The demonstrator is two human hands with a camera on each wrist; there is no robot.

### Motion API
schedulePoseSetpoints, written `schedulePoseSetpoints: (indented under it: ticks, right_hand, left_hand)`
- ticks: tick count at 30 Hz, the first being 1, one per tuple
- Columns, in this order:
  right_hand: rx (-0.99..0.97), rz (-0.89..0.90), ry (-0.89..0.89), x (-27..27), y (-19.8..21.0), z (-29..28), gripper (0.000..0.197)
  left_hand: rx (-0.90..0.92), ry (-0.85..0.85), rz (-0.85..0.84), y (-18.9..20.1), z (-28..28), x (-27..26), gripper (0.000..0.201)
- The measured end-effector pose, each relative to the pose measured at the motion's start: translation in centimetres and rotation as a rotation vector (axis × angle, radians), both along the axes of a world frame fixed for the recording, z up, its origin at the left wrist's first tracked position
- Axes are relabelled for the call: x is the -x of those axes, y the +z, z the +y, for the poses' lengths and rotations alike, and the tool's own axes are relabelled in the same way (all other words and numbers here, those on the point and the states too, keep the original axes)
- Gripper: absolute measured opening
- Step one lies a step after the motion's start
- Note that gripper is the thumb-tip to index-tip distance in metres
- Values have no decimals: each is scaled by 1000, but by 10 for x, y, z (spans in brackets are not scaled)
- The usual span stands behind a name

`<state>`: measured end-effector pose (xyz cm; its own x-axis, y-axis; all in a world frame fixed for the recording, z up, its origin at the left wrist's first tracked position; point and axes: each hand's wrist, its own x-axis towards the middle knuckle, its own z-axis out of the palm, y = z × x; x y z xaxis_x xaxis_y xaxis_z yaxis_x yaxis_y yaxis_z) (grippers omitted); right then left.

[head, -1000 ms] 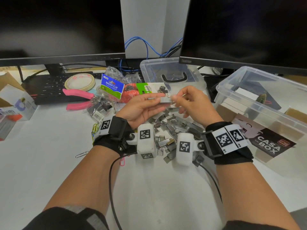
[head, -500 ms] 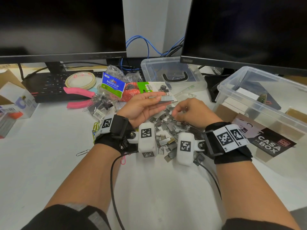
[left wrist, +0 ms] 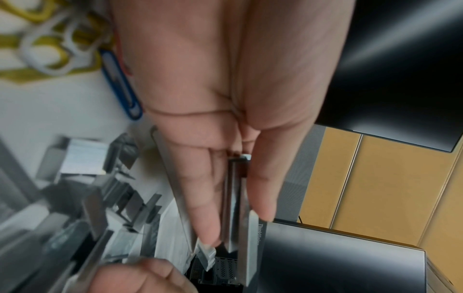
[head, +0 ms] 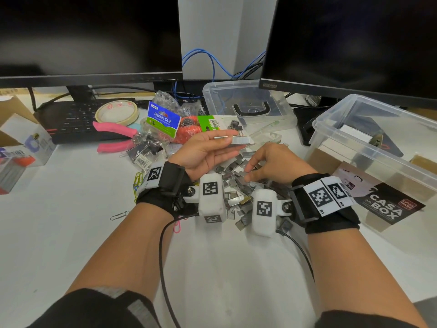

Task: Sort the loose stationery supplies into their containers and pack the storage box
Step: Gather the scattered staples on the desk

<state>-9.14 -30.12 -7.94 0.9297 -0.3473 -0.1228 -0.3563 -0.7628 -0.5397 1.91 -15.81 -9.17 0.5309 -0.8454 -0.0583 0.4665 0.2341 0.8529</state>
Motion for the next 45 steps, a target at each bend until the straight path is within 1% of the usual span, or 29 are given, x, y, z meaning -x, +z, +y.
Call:
schedulePoseSetpoints:
  ticks: [2,10,12,15,17,24,30,33,38,42,45]
  right_hand:
    - [-17,-16,10,0,1,2,19]
    - [25,-49,66,-2,0,2,13]
    - [-11,-116,77,-2,0,1,12]
    - [-127,-278,72,-1,-1,0,11]
    - [-174,-351,71,-1,-1,0,11]
    - [-247,-446,34,1,-1,-3,8]
    - [-419,-636,91,3,7,1,23]
    - [-408,-706,48,0,5,3,28]
    - [-303,-723,-18,-6,0,3,38]
    - [-252,-678,-65,-8,-1,6,46]
    - [-262,-614,-95,-5,0,7,46]
  left_hand:
    - [-5,-1,-10,0,0,0,22]
    - [-7,5,-11,0,-1,1,22]
    - [-7,8,-15,0,-1,1,22]
    - [-10,19,-20,0,-1,1,22]
    - [-1,31,-14,0,-1,1,22]
    - [19,50,16,1,-2,1,22]
    - [-4,58,8,-1,-4,1,24]
    - [-8,44,-1,0,-4,2,21]
    - [-29,-16,-46,2,-2,5,22]
    - [-38,-43,-41,4,-1,7,21]
    - [-51,-36,-45,4,-1,6,21]
